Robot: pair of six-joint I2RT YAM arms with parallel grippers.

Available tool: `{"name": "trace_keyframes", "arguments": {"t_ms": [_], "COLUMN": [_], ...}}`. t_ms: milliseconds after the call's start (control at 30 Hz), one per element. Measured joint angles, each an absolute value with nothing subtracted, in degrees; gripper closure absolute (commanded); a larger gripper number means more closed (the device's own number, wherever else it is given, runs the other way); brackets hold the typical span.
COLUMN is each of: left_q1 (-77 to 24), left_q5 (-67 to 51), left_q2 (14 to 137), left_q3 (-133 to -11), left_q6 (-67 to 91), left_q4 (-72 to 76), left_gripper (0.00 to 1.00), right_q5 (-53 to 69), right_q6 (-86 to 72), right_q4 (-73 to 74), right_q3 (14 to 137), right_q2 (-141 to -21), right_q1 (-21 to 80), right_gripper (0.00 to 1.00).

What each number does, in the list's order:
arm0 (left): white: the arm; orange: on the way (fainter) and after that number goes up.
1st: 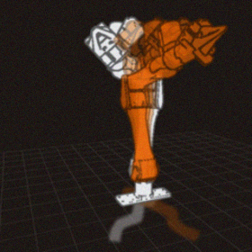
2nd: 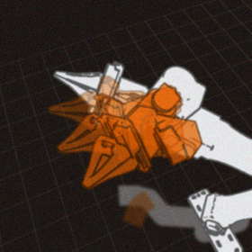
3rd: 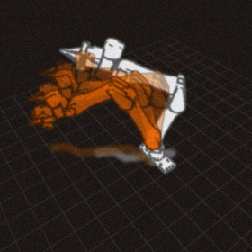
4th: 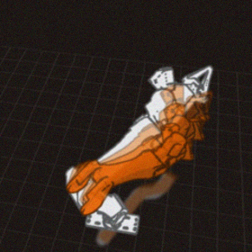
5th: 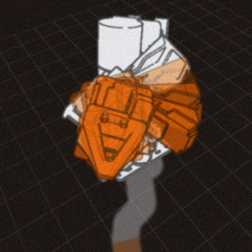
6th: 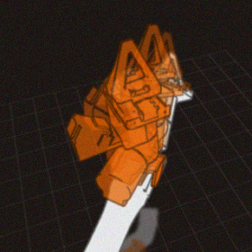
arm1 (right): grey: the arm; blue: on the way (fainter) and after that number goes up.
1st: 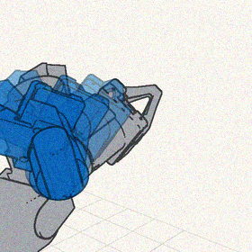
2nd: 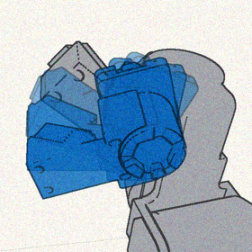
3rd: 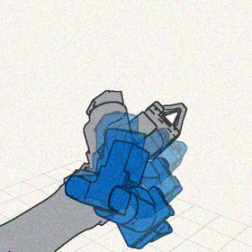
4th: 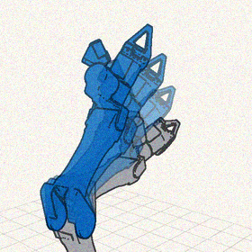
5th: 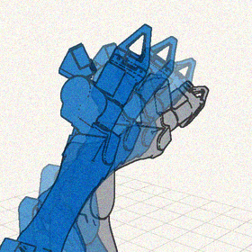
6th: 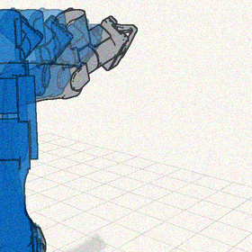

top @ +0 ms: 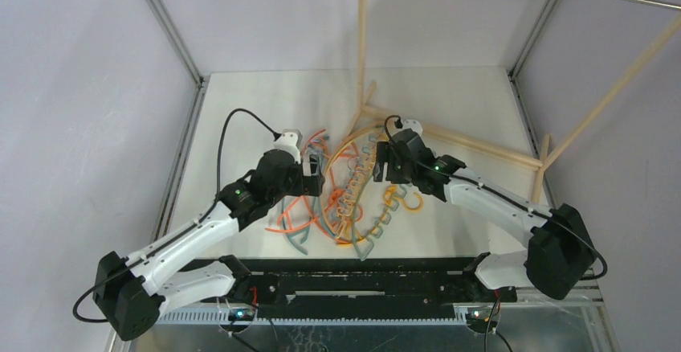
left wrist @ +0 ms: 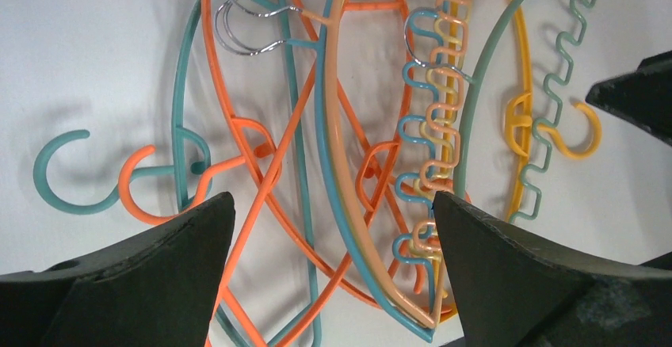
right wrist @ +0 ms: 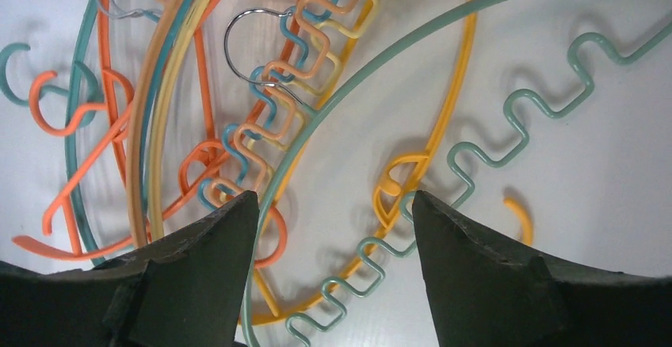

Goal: Organize the hangers

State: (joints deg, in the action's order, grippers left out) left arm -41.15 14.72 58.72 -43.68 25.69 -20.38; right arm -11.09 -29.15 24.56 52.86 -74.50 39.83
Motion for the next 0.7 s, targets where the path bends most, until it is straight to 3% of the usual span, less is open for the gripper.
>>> {"name": "trace_keyframes", "arguments": {"t_ms": [400,500,700], "left_q1": [-41.15,-41.15,-41.15], "left_q5": [14.55,14.52,14.39], "left_q2": [51.51,50.35,49.74], "left_q3": [-38.33,-38.13,-38.13], "left_q6": [27.62,28.05,28.08], "left_q4": [-20.25,-20.23,-20.38], "left_gripper": [0.00,0.00,0.00], "right_q5": [-12.93,-12.97,-12.99], "right_q6": [-51.27,-53.45,-51.11], "right_q4": [27.14,27.46,29.15], "right_q3": [55.99,59.48,66.61], "right_q2": [-86.72,-90.72,-93.36], "right_q1": [33.71,33.30,34.74], "right_gripper": [0.41,0.51,0.57]}}
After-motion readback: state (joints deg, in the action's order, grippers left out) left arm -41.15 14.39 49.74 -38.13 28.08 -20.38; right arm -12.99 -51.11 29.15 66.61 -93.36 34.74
